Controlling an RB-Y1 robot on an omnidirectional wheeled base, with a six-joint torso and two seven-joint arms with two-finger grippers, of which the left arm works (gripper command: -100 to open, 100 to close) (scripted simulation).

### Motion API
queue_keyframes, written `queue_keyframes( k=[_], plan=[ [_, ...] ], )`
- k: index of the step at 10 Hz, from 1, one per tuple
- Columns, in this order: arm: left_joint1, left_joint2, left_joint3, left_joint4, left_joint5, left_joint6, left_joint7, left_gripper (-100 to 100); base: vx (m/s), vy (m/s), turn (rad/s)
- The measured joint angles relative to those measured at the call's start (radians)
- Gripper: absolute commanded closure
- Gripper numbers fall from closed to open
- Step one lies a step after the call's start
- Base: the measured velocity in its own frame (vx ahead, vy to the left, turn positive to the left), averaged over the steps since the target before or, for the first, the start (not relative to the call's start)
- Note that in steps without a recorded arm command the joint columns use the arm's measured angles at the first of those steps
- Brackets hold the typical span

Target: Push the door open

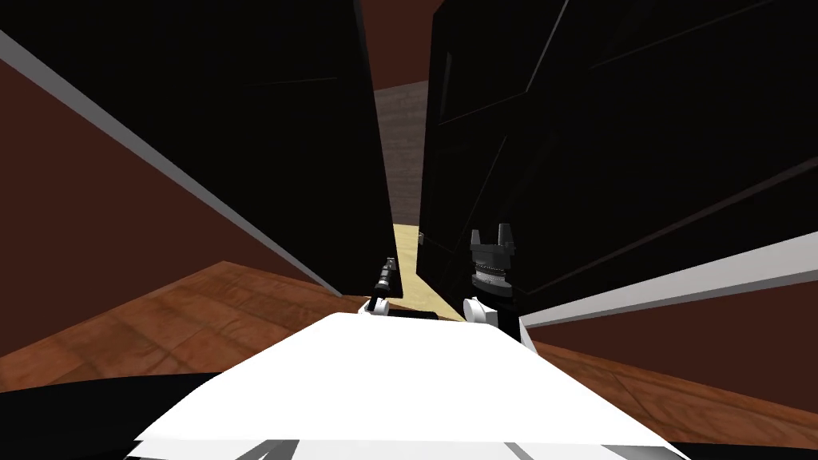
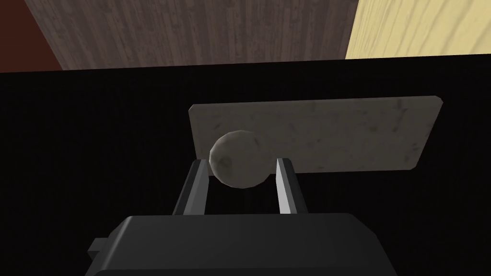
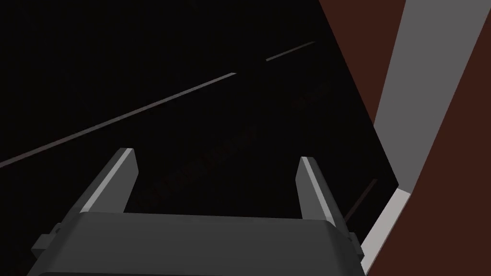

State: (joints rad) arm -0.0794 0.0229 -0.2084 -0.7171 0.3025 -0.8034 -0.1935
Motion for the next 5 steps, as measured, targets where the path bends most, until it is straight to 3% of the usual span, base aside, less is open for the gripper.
queue_keyframes(
  k=[1,3,4,5],
  plan=[
    [-0.012,0.004,0.014,0.032,0.012,-0.022,-0.005,100,0.010,0.035,-0.097],
    [-0.008,0.007,0.032,0.007,0.028,-0.007,-0.022,100,0.016,0.026,-0.139],
    [-0.023,0.005,0.046,0.025,0.037,-0.014,-0.032,100,0.026,0.043,-0.192],
    [-0.058,0.015,0.067,0.084,0.053,-0.045,-0.030,100,0.028,0.065,-0.022]
  ],
)
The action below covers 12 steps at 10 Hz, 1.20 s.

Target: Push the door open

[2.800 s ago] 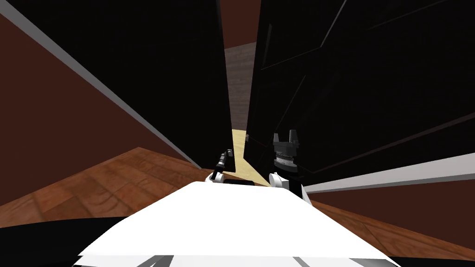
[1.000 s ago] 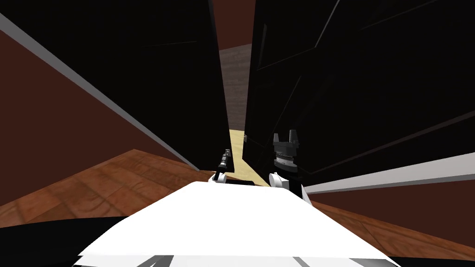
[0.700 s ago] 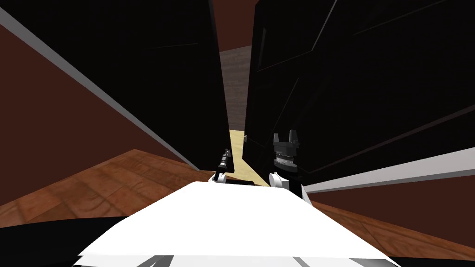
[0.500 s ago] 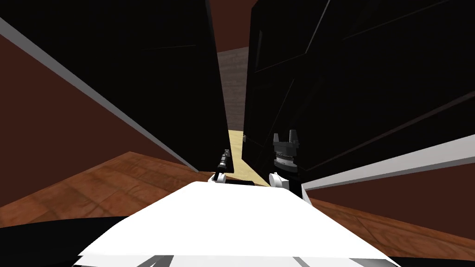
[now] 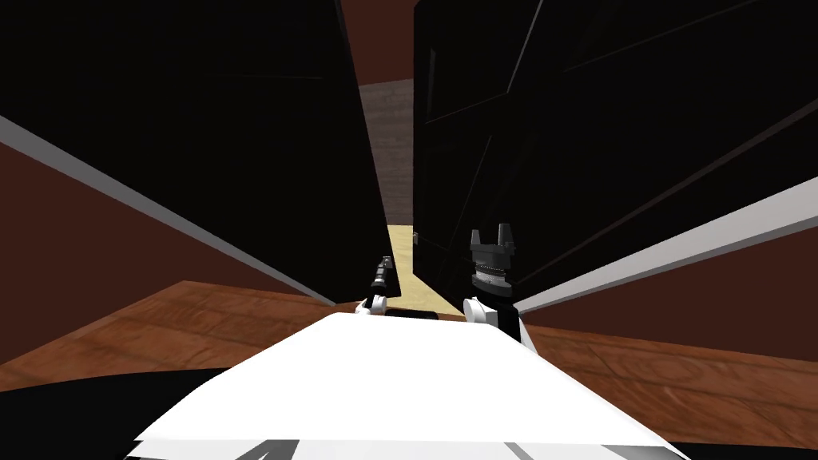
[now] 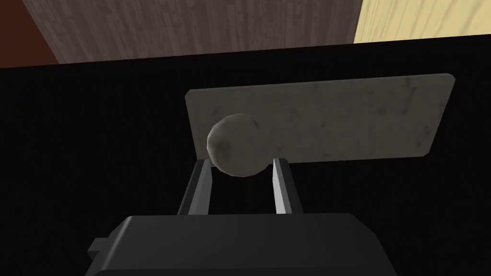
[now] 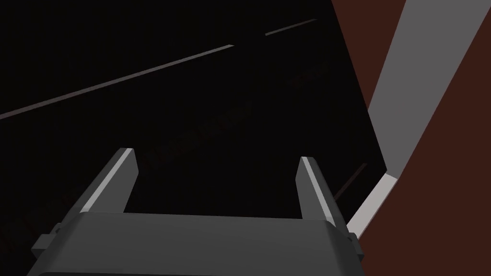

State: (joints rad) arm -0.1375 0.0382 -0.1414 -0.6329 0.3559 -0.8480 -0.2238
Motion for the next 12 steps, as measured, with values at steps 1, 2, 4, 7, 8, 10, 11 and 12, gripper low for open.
queue_keyframes(
  k=[1,2,4,7,8,10,11,12],
  plan=[
    [0.025,0.009,0.013,-0.034,0.008,0.005,-0.010,100,0.013,0.050,0.046],
    [0.039,0.015,0.016,-0.059,0.010,0.011,-0.015,-100,-0.114,-0.033,0.052],
    [0.039,0.014,0.019,-0.067,0.012,0.023,-0.017,-100,-0.209,-0.135,0.054],
    [0.029,-0.004,0.022,-0.060,0.014,0.035,-0.017,-100,-0.197,-0.116,0.045],
    [0.034,-0.017,0.023,-0.074,0.015,0.045,-0.020,-100,-0.098,-0.052,0.012],
    [0.035,-0.008,0.032,-0.078,0.019,0.047,-0.033,-100,0.119,0.056,-0.146],
    [0.026,0.000,0.040,-0.058,0.022,0.034,-0.041,-100,0.208,0.083,-0.089],
    [0.015,0.002,0.047,-0.034,0.025,0.016,-0.047,-100,0.206,0.108,-0.089]
  ],
)
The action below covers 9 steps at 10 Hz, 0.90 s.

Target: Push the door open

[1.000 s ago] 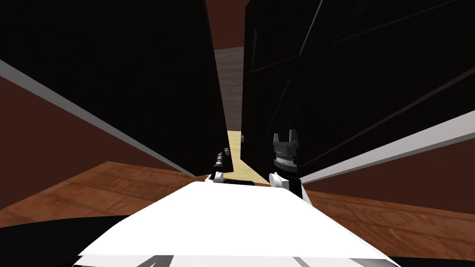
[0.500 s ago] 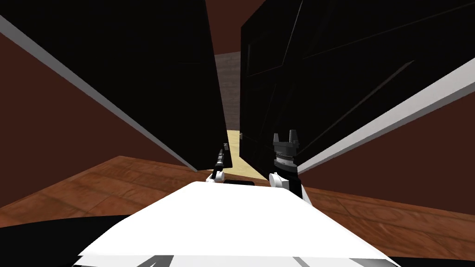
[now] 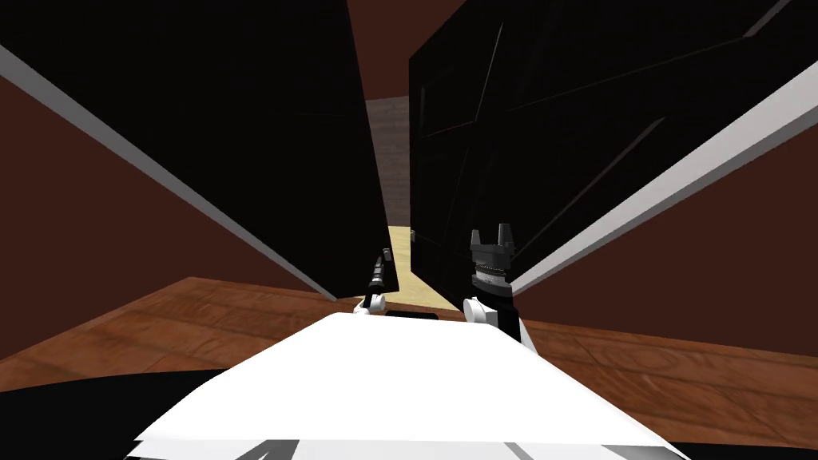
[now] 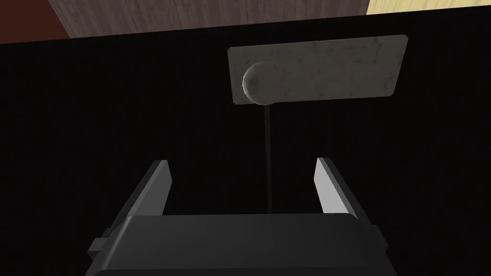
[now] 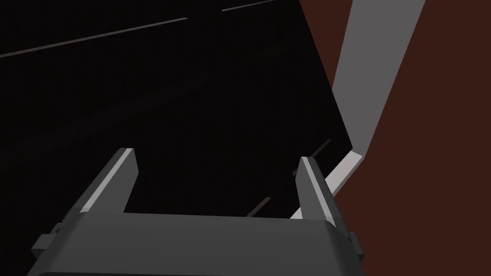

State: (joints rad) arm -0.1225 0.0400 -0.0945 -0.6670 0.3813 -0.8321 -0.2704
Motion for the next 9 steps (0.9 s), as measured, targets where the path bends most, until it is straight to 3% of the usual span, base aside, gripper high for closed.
queue_keyframes(
  k=[2,5,6,7,9],
  plan=[
    [0.004,-0.011,0.016,0.001,0.006,-0.016,-0.021,-100,0.201,0.116,-0.131],
    [0.008,-0.058,0.037,0.004,0.015,-0.032,-0.048,-100,0.160,0.033,-0.056],
    [-0.013,-0.074,0.042,0.044,0.018,-0.051,-0.049,-100,0.043,-0.005,-0.013],
    [-0.016,-0.076,0.043,0.050,0.018,-0.057,-0.049,100,-0.006,0.001,0.014],
    [-0.015,-0.074,0.043,0.044,0.018,-0.052,-0.048,100,-0.012,0.001,-0.003]
  ],
)
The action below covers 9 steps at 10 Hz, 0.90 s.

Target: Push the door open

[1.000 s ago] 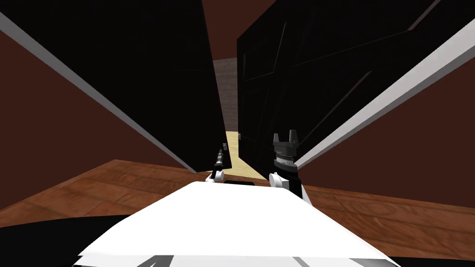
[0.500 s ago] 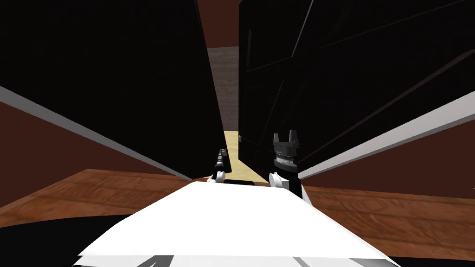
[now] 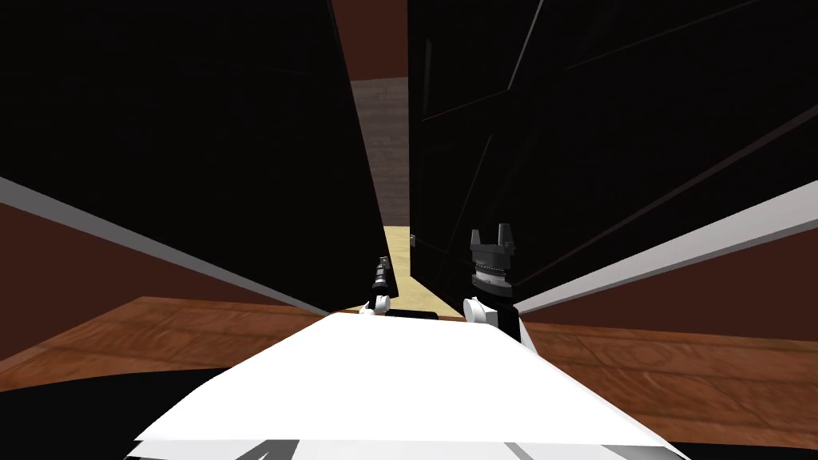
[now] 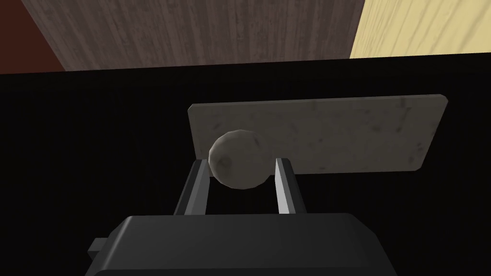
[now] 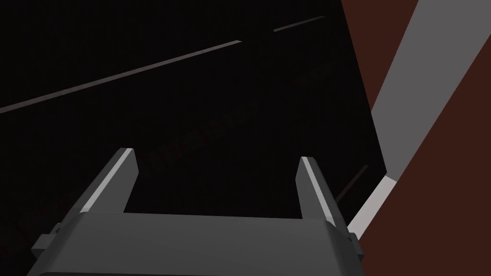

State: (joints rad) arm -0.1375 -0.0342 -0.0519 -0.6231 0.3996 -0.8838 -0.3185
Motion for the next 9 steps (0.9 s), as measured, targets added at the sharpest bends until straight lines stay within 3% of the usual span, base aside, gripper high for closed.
queue_keyframes(
  k=[3,4,5,7,8,9],
  plan=[
    [0.002,-0.001,-0.001,0.001,-0.001,0.002,-0.001,100,-0.003,0.000,-0.001],
    [0.002,-0.001,-0.001,0.001,-0.001,0.002,-0.001,100,-0.005,0.021,-0.257],
    [0.043,0.006,0.007,-0.068,0.009,0.036,-0.014,100,-0.008,0.044,-0.140],
    [-0.001,0.011,0.018,0.004,0.020,0.002,-0.004,100,0.016,0.016,-0.078],
    [-0.016,0.020,0.025,0.044,0.027,-0.020,0.004,100,0.020,0.036,-0.298],
    [0.003,0.027,0.040,0.020,0.042,-0.013,-0.003,100,0.014,0.035,-0.134]
  ],
)
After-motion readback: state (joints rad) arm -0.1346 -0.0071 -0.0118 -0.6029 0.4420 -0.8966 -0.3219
